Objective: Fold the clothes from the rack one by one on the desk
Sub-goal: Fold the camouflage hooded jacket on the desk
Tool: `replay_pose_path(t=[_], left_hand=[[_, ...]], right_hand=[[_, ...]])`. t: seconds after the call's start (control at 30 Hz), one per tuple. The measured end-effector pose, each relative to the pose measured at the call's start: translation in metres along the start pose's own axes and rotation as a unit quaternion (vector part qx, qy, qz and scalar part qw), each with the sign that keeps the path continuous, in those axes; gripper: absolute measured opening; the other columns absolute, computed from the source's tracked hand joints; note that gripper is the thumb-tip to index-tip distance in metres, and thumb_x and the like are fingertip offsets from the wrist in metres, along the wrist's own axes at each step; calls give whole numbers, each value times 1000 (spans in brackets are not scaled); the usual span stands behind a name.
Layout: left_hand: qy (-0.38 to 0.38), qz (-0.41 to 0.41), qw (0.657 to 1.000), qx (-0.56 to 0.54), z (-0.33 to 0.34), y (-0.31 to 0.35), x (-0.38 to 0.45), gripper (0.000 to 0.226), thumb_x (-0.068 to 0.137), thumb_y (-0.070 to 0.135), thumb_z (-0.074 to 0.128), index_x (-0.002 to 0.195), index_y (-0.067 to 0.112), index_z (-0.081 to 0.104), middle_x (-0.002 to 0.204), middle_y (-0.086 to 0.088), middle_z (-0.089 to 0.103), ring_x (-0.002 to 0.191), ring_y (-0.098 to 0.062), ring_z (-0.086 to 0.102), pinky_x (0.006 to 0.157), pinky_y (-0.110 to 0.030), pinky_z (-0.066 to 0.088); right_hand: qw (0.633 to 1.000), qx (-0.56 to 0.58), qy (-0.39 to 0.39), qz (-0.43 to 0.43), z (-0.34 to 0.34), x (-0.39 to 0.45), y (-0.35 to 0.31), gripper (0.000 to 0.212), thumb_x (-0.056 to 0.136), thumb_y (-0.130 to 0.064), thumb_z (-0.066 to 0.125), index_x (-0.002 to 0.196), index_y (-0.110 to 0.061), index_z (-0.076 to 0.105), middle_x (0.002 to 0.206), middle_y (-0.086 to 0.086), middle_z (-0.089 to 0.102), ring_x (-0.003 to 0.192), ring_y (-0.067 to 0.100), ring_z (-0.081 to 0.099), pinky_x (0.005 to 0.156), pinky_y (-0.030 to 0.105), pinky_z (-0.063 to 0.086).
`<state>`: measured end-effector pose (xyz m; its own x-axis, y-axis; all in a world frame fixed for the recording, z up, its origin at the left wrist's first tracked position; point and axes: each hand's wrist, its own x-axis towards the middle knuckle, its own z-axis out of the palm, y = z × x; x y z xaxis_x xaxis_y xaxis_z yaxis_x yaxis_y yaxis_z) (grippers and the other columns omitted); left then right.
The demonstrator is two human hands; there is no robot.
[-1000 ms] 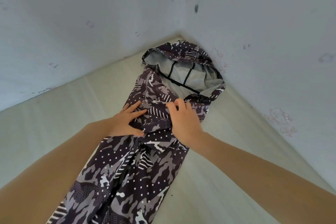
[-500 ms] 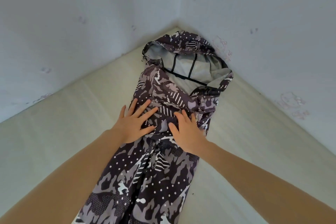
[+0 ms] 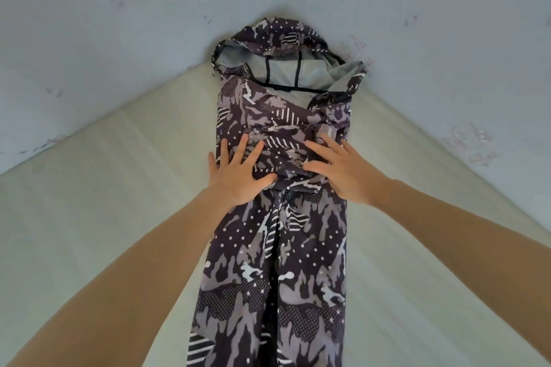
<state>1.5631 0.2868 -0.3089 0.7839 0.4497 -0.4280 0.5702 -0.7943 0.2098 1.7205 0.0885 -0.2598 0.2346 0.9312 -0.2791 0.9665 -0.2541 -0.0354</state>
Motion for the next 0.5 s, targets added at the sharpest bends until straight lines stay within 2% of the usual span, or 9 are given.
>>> replay_pose_path(t=[0.13, 0.23, 0.33, 0.4, 0.5], left_hand=[[28, 32, 999, 17, -2, 0, -12, 82, 87, 75, 31, 150, 44, -11, 160, 8, -21, 148, -29, -15, 118, -55, -2], [75, 66, 995, 7, 5, -4, -46, 67, 98, 59, 28, 152, 40, -7, 162, 6, -14, 149, -24, -8, 120, -50, 6], [87, 111, 990, 15, 24, -18, -97, 59, 101, 49, 23, 154, 35, 1, 162, 7, -8, 150, -18, -8, 121, -44, 9], [74, 140, 986, 54, 43, -30, -134, 57, 100, 50, 18, 154, 34, 10, 162, 7, -3, 149, -17, -9, 122, -41, 8], [53, 167, 980, 95, 67, -46, -186, 63, 96, 52, 4, 152, 32, 25, 160, 7, 11, 148, -17, -5, 121, -39, 9]], right_hand=[[995, -59, -61, 46, 11, -36, -6, 88, 94, -5, 48, 151, -41, -9, 162, 1, -11, 146, 33, -16, 118, 57, 2], [996, -46, -28, 65, 13, -58, -22, 90, 95, -11, 48, 149, -38, -19, 161, 2, -14, 146, 32, -17, 119, 54, 1], [998, -36, 37, 47, 25, -92, -46, 93, 92, -6, 51, 151, -33, -15, 161, 6, -10, 146, 34, -14, 120, 53, 6], [999, -42, 34, 6, 38, -123, -65, 95, 89, -2, 54, 153, -32, -10, 161, 7, -7, 146, 36, -11, 120, 51, 7], [994, -66, 45, -81, 60, -169, -98, 94, 82, -6, 65, 154, -32, 9, 160, 10, 14, 146, 38, 10, 117, 52, 19]])
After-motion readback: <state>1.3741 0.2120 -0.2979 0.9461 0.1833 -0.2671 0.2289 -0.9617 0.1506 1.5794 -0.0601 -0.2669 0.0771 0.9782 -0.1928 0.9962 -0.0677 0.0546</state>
